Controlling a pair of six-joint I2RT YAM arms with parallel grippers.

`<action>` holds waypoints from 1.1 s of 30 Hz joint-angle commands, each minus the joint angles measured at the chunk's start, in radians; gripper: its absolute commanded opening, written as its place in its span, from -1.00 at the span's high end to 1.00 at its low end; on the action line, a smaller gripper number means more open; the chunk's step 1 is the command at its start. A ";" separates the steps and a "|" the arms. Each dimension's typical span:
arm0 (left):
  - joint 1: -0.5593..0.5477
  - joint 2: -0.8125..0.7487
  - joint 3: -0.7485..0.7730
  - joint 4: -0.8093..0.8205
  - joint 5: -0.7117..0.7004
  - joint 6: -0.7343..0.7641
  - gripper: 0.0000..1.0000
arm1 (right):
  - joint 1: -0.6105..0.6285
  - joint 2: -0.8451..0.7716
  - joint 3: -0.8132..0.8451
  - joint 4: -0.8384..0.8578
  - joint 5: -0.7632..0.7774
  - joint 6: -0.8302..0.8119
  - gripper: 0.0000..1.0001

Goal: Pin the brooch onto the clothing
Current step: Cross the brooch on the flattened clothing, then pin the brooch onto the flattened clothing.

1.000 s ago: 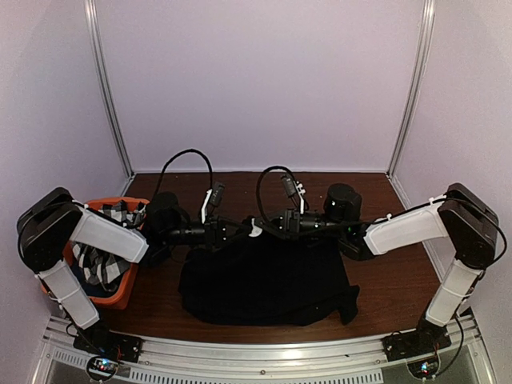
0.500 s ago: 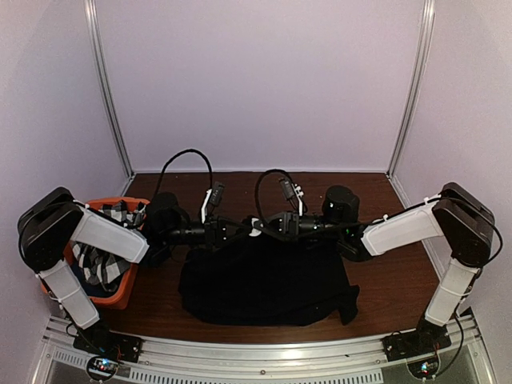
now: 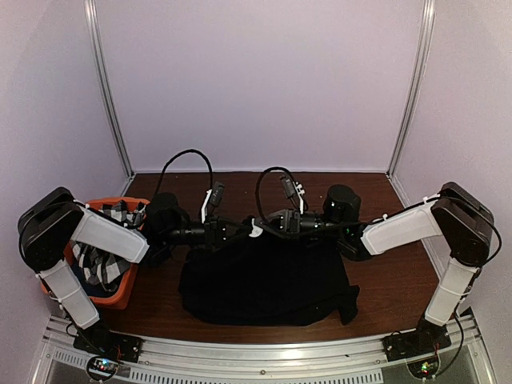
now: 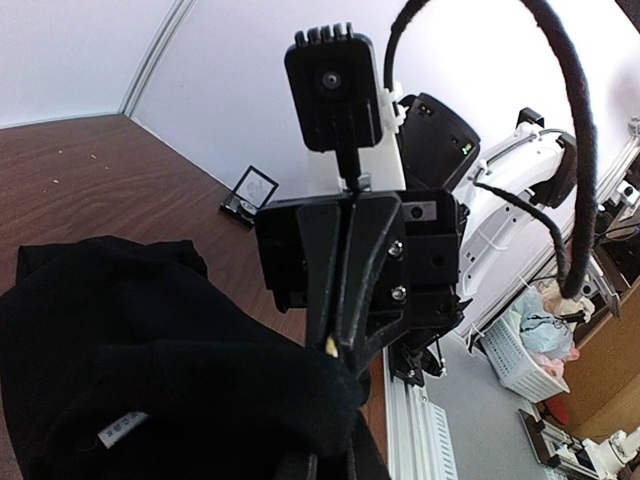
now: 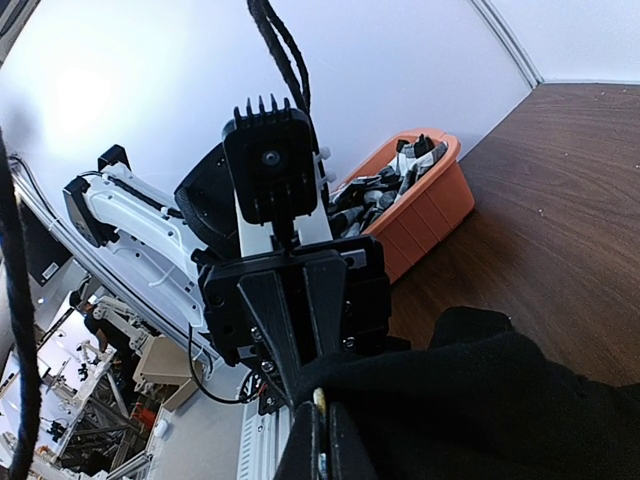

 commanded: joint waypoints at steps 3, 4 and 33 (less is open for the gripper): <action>-0.006 0.001 -0.002 0.061 0.014 0.012 0.88 | -0.003 -0.003 0.021 -0.013 -0.001 -0.006 1.00; -0.006 -0.006 -0.002 0.052 0.012 0.016 0.84 | -0.002 -0.008 0.025 -0.027 -0.002 -0.014 1.00; -0.005 -0.428 -0.004 -0.884 -0.857 0.164 -0.95 | -0.003 -0.073 0.075 -0.393 -0.025 -0.177 1.00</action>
